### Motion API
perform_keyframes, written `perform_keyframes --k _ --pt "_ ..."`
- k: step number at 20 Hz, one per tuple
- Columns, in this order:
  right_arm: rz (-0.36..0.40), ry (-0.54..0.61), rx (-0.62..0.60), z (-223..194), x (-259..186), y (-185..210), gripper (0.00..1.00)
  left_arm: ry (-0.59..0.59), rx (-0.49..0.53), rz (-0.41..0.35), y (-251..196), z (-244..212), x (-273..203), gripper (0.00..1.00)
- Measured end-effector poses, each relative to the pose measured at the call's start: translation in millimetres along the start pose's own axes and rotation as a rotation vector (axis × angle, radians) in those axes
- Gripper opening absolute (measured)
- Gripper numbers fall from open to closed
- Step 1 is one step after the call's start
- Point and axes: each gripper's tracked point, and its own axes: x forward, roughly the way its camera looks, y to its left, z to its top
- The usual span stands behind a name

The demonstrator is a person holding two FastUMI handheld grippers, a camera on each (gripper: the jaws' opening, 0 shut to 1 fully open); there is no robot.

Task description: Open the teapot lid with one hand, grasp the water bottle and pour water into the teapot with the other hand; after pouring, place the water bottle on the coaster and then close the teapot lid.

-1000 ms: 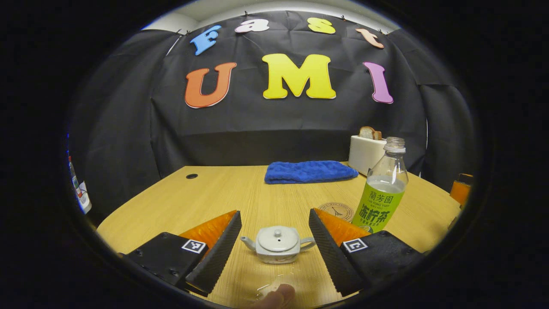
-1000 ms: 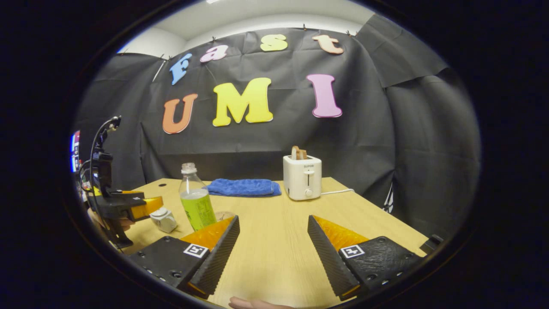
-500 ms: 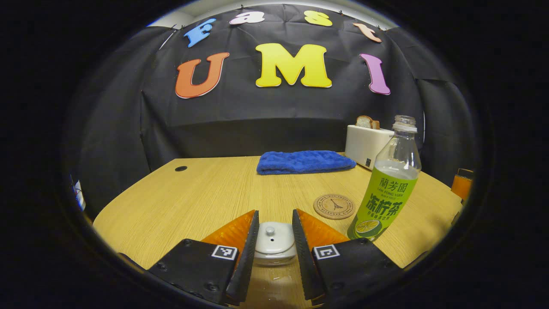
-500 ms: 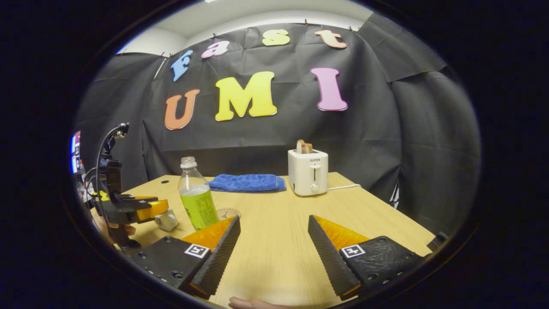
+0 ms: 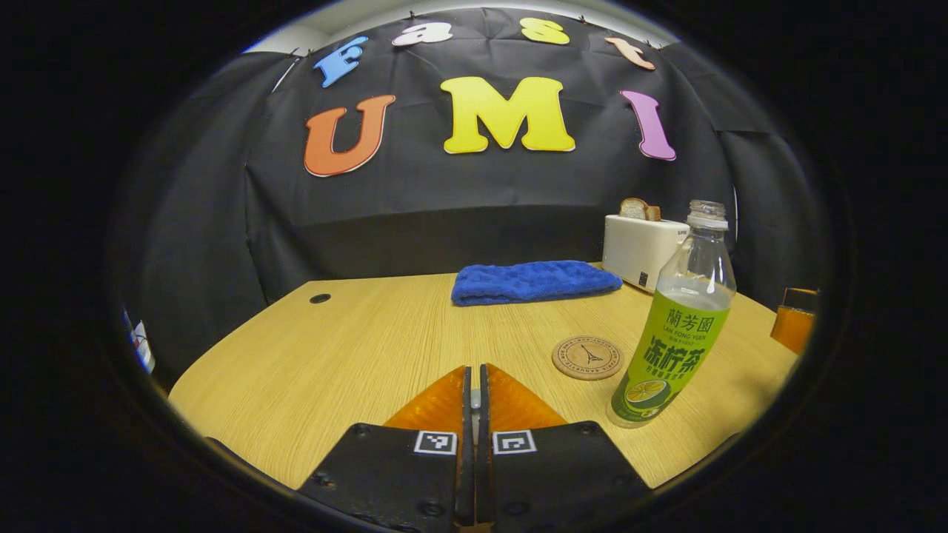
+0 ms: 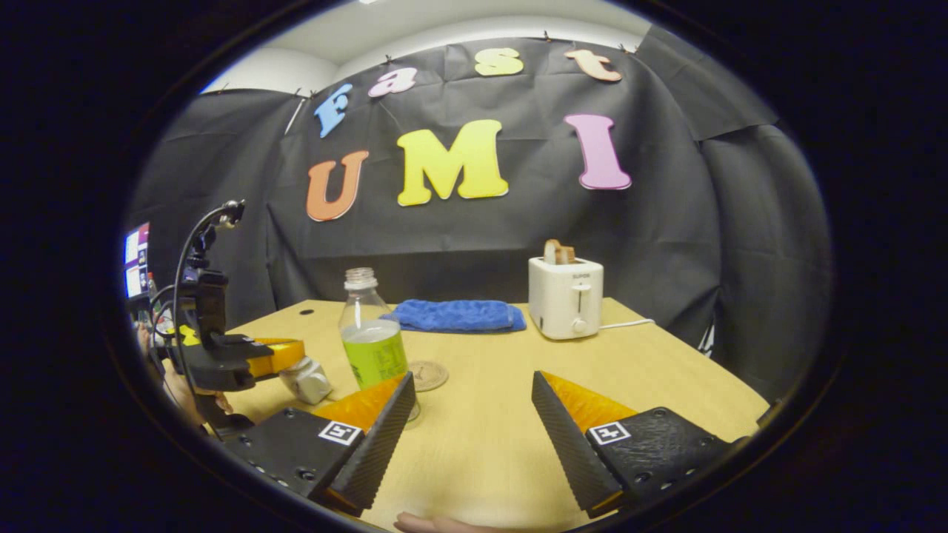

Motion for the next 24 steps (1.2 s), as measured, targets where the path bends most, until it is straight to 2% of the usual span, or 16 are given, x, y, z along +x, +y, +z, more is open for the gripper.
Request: perform_keyframes --k 8,13,21,22,24 --pt "0.105 0.003 -0.005 -6 13 56 0.95 -0.074 -0.021 0.001 21 42 -38 0.04" --pt "0.156 -0.018 -0.002 -8 42 81 0.95 -0.082 -0.038 0.013 39 51 -61 0.03" --pt "0.169 0.052 0.008 -33 91 91 0.94 -0.074 -0.052 0.034 63 49 -82 0.03" --pt "0.162 0.057 -0.002 -33 93 91 0.85 -0.068 -0.061 0.030 64 47 -83 0.04" --pt "0.153 0.039 -0.010 -28 92 89 0.76 -0.055 -0.085 0.025 66 41 -85 0.03"
